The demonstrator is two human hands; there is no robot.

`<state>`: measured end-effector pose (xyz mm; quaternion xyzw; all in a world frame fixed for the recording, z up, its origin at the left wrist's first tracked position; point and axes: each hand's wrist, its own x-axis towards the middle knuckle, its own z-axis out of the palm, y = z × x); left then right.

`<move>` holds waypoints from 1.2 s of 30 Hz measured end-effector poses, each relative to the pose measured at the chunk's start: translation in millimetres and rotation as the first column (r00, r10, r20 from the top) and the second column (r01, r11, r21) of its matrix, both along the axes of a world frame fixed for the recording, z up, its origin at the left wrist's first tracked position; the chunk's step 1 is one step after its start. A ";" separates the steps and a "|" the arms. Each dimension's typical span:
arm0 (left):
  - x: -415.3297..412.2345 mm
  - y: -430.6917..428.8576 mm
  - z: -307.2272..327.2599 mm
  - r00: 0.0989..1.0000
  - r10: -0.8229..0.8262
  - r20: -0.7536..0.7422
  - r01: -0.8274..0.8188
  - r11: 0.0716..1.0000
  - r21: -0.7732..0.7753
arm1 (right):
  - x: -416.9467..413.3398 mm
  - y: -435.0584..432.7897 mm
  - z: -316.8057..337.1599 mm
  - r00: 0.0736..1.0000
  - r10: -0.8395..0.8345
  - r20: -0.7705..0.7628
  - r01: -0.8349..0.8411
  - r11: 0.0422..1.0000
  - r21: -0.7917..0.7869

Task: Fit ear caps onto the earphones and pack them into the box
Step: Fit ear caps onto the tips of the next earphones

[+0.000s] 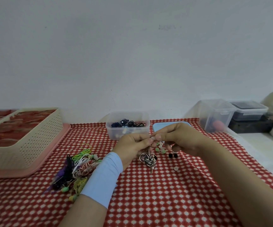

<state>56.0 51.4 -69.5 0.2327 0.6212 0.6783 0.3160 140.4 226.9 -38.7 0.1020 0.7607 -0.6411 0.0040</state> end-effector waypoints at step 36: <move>-3.3 -1.8 -1.3 0.919 0.176 -0.353 -0.225 0.969 -0.103 | -5.3 -13.2 -5.6 0.987 -0.125 -0.106 0.149 0.953 0.266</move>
